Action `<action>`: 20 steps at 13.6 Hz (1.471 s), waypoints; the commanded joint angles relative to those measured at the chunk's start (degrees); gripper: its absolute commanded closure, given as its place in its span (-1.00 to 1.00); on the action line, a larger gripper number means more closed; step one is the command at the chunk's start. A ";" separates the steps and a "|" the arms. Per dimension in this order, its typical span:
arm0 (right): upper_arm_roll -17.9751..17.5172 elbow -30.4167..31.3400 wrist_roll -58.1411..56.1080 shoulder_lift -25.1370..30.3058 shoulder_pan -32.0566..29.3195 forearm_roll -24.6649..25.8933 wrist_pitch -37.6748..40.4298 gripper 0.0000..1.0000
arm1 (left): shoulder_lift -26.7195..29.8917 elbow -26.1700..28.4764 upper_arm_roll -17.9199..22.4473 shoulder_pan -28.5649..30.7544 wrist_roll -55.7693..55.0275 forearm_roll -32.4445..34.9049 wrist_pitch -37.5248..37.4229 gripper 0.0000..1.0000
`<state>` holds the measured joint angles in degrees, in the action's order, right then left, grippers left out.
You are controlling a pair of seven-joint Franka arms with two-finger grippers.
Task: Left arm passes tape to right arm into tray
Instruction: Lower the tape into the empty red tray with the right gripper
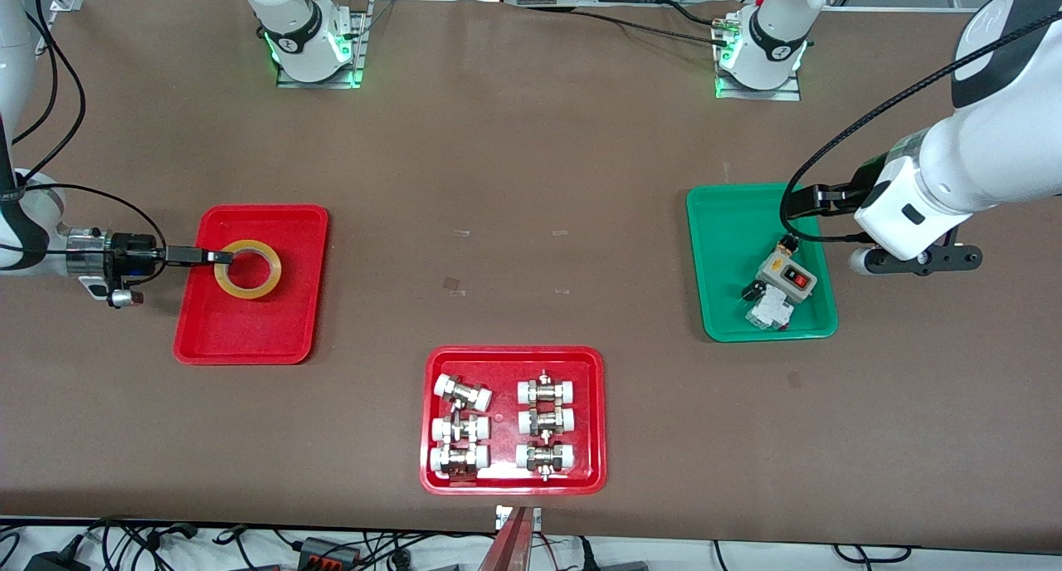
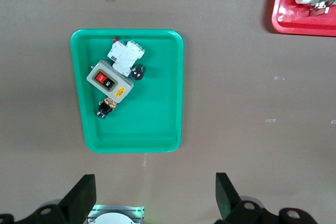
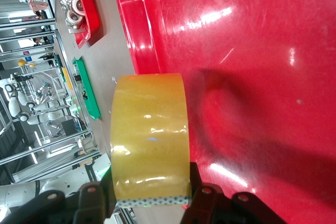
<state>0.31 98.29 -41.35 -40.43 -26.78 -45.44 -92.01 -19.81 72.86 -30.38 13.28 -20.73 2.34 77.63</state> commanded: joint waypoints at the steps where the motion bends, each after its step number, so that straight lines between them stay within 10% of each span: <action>1: -1.10 -0.64 -1.10 0.00 -0.47 0.88 -0.53 0.27 | 1.18 0.70 -0.39 0.26 1.22 1.61 -0.81 -1.00; 6: -1.19 -0.64 -2.33 0.09 0.94 0.88 -3.26 0.23 | 2.49 1.40 1.88 -0.97 4.79 1.44 -1.52 -1.00; 10: -1.19 -0.56 -2.33 -0.17 1.73 0.70 -3.97 0.10 | 8.73 8.42 30.06 -20.19 13.70 -1.36 2.60 -1.00; 11: -1.19 -0.56 -2.33 -0.35 1.65 0.70 -4.05 -0.67 | 8.56 8.44 31.50 -21.09 13.00 -1.46 3.05 -1.00; 12: -1.19 -0.64 -2.33 -0.70 1.65 0.70 -4.06 -1.00 | 8.74 8.00 31.52 -21.01 12.82 -1.29 4.02 -1.00; 20: -1.10 -0.64 -2.07 0.26 6.91 8.24 -9.41 -1.00 | 10.06 8.26 30.82 -20.05 12.91 -5.42 6.31 -1.00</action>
<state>-0.70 98.06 -43.09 -40.99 -21.23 -40.38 -100.20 -11.67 78.79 -0.15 -6.60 -8.72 -2.16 82.90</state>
